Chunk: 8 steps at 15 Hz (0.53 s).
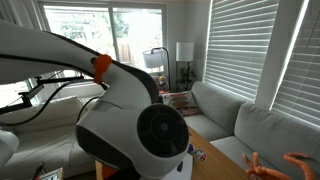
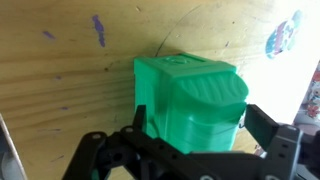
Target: Open the green lunch box
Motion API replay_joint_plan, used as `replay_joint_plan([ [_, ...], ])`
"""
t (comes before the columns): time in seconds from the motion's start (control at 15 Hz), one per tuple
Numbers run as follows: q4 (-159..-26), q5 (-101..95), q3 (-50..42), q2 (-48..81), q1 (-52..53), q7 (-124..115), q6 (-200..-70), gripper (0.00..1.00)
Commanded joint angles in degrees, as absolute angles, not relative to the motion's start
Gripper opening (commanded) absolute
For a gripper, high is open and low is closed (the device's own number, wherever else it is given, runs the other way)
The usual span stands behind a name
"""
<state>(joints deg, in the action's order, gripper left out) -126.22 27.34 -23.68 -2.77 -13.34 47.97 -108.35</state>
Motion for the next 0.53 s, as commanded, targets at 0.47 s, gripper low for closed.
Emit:
replay_joint_plan([
  [0.47, -122.5, 24.2, -19.3, 0.6, -14.5, 43.2, -108.3, 0.72],
])
